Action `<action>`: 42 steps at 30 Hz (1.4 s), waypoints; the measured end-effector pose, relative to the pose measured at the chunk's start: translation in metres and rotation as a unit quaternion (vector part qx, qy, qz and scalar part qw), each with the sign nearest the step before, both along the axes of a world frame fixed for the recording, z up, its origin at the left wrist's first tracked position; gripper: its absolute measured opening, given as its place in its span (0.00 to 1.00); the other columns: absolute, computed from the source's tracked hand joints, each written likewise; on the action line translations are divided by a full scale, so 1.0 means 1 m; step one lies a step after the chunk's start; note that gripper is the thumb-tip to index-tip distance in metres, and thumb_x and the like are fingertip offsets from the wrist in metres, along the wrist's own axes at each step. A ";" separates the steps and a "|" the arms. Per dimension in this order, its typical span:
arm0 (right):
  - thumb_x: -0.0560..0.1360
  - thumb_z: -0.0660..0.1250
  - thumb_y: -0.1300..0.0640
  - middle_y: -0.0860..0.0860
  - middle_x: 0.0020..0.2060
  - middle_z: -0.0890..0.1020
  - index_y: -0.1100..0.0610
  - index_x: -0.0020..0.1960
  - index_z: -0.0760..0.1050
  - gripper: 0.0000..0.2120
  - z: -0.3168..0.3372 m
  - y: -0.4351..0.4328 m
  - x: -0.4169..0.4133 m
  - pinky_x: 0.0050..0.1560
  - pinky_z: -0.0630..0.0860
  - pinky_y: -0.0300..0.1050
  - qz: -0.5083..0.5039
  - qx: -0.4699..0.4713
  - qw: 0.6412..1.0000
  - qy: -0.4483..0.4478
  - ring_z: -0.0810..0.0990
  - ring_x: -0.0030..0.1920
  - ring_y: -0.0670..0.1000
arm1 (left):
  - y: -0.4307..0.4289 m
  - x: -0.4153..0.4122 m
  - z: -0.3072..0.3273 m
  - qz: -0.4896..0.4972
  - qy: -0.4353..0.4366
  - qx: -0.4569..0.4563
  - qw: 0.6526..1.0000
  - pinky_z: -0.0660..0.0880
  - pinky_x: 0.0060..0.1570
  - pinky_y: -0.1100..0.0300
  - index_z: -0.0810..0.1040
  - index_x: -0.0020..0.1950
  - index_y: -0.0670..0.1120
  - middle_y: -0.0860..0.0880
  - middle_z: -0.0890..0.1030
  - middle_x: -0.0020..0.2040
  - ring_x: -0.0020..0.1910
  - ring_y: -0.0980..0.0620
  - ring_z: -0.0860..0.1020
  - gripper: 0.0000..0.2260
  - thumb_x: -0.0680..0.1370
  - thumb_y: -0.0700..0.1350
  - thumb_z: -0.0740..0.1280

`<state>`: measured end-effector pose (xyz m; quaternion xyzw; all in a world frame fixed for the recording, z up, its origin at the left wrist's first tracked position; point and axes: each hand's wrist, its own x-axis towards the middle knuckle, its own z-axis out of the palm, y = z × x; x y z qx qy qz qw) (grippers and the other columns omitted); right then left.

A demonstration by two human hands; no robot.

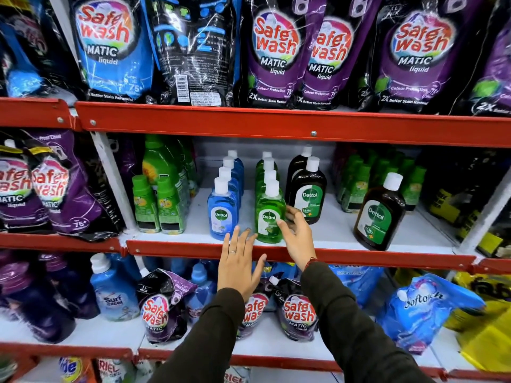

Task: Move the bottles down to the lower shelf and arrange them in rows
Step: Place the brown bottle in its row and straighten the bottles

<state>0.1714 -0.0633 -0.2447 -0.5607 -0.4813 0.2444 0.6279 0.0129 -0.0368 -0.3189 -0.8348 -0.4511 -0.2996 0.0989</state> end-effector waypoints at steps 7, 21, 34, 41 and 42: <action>0.78 0.65 0.65 0.49 0.60 0.82 0.53 0.64 0.76 0.17 0.014 -0.034 0.025 0.60 0.76 0.39 -0.134 0.094 0.986 -0.039 0.79 0.60 0.46 | -0.005 0.005 0.001 0.017 -0.029 -0.020 0.999 0.52 0.79 0.42 0.69 0.77 0.43 0.43 0.70 0.78 0.82 0.43 0.59 0.30 0.83 0.61 0.50; 0.73 0.73 0.56 0.59 0.75 0.65 0.56 0.77 0.59 0.37 0.045 -0.080 0.134 0.73 0.60 0.64 -0.397 -0.028 0.917 -0.020 0.64 0.75 0.63 | -0.008 0.013 0.001 0.039 -0.056 -0.024 0.997 0.50 0.79 0.43 0.68 0.78 0.41 0.42 0.70 0.78 0.81 0.40 0.60 0.32 0.83 0.61 0.50; 0.72 0.75 0.61 0.60 0.62 0.82 0.60 0.66 0.74 0.24 0.036 -0.084 0.155 0.68 0.75 0.59 -0.278 -0.016 0.960 0.023 0.81 0.63 0.58 | -0.009 0.016 0.002 0.041 -0.063 -0.027 0.997 0.48 0.79 0.44 0.68 0.78 0.41 0.41 0.69 0.78 0.81 0.40 0.58 0.35 0.83 0.65 0.45; 0.74 0.74 0.58 0.51 0.65 0.76 0.61 0.71 0.69 0.28 0.044 -0.070 0.134 0.65 0.74 0.38 -0.116 -0.019 0.993 0.019 0.74 0.67 0.51 | -0.009 0.017 0.000 0.042 -0.067 -0.017 0.997 0.47 0.80 0.45 0.66 0.79 0.42 0.41 0.68 0.79 0.82 0.40 0.57 0.32 0.82 0.62 0.50; 0.75 0.72 0.61 0.51 0.65 0.75 0.62 0.72 0.68 0.27 0.045 -0.066 0.130 0.60 0.73 0.31 -0.094 -0.024 0.995 0.025 0.72 0.67 0.50 | -0.008 0.017 0.000 0.041 -0.067 -0.016 0.997 0.46 0.80 0.45 0.66 0.79 0.42 0.41 0.68 0.79 0.82 0.41 0.57 0.32 0.83 0.62 0.50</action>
